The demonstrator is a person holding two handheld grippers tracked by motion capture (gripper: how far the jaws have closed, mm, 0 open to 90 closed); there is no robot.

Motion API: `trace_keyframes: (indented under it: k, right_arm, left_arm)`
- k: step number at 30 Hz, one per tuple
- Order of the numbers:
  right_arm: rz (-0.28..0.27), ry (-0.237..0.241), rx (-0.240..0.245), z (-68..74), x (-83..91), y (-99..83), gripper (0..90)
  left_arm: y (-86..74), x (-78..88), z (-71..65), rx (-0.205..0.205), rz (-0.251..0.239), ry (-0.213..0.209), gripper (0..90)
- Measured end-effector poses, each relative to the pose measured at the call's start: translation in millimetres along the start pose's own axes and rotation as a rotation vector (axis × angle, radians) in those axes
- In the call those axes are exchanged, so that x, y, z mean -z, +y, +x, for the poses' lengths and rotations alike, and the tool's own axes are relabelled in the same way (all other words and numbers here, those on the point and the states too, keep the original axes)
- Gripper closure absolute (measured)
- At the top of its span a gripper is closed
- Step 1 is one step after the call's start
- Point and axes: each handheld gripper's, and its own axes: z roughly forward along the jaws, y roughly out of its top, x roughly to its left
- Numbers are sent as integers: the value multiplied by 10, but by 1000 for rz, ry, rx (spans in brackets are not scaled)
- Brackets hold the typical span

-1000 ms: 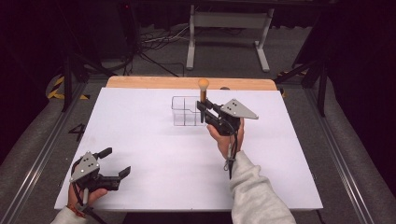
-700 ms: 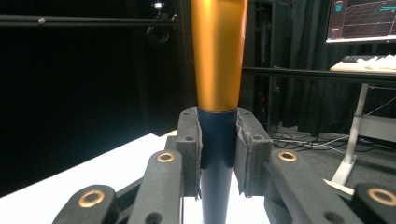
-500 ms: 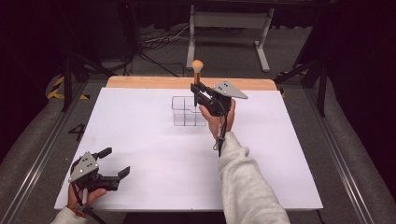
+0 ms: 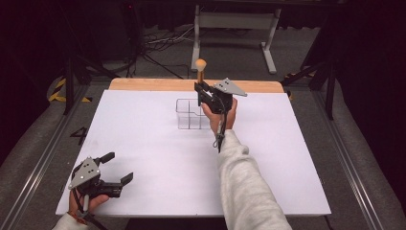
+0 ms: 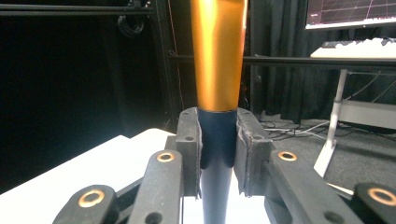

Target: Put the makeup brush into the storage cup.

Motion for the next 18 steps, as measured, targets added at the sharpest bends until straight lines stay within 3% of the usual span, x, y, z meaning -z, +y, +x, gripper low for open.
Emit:
trace_keyframes:
  k: [18]
  right_arm:
    - [58, -5, -6, 0, -163, -249, 747]
  left_arm:
    - [-17, 85, -6, -2, -8, 9, 37]
